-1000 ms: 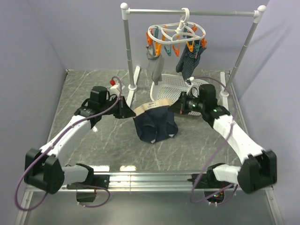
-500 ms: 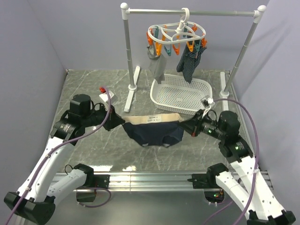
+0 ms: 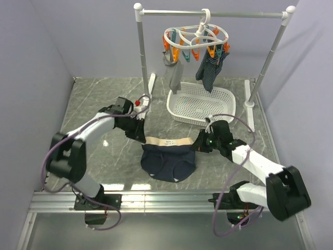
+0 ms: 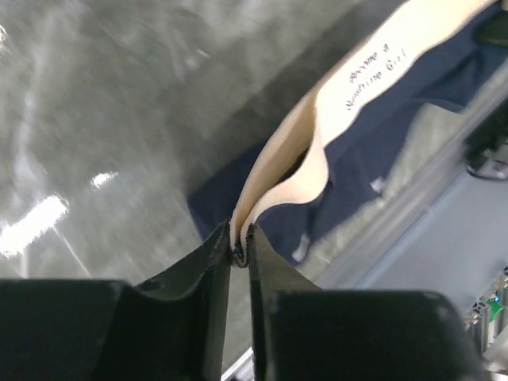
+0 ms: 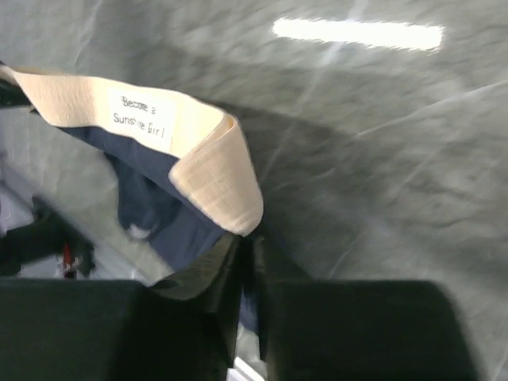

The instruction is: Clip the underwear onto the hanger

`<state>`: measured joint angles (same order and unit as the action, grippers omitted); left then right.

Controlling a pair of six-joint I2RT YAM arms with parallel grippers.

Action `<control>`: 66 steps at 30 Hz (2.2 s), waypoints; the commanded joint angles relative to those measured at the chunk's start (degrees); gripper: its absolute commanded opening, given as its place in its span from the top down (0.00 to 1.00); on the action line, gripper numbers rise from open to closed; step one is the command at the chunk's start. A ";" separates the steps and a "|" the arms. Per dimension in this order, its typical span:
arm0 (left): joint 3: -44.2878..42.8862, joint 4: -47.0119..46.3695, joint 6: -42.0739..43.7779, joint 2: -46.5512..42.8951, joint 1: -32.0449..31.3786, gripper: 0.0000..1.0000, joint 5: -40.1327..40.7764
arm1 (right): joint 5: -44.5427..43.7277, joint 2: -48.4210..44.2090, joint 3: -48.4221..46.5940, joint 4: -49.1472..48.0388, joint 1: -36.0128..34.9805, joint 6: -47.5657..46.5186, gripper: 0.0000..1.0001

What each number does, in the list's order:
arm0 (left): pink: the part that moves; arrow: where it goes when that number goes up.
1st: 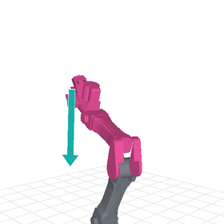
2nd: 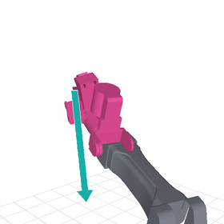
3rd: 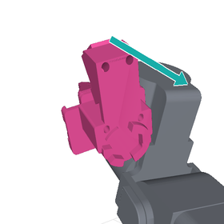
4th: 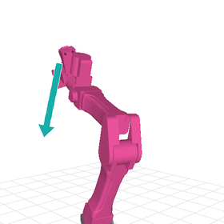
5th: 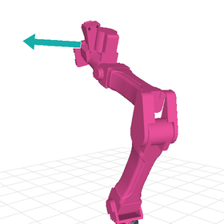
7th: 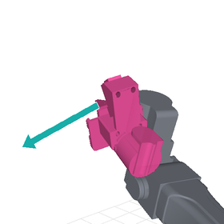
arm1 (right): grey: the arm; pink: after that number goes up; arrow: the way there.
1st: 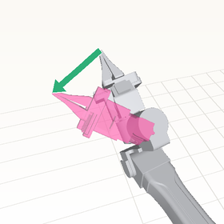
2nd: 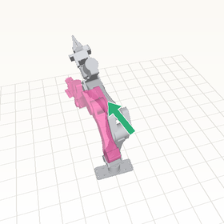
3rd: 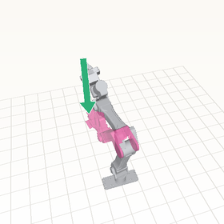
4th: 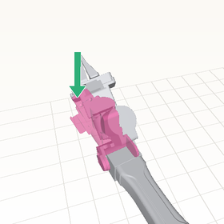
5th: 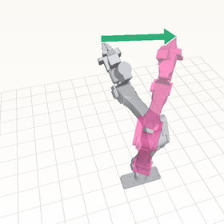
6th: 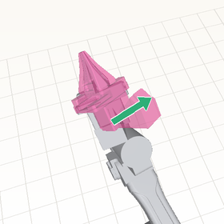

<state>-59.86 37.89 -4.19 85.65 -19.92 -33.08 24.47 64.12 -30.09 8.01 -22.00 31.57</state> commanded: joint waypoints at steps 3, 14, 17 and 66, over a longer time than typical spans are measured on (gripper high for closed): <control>-8.34 -5.18 0.05 9.80 0.67 0.75 3.37 | -5.48 5.84 -1.82 -10.29 2.31 -0.11 0.65; -2.83 -13.54 0.05 1.22 2.43 0.14 0.48 | 3.98 0.93 -5.85 -4.07 4.86 -10.99 0.51; 1.47 -17.82 -3.36 -2.84 1.73 0.16 -3.56 | 8.13 0.92 -6.21 -4.05 1.45 -10.83 0.52; -45.09 -43.16 -22.27 7.52 -4.69 0.01 2.93 | 17.10 29.84 -57.10 -40.36 9.08 -21.20 0.37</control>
<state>-101.93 -7.86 -27.99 93.30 -24.43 -32.36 40.47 93.67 -84.12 -29.39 -11.92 12.23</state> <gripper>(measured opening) 0.993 0.630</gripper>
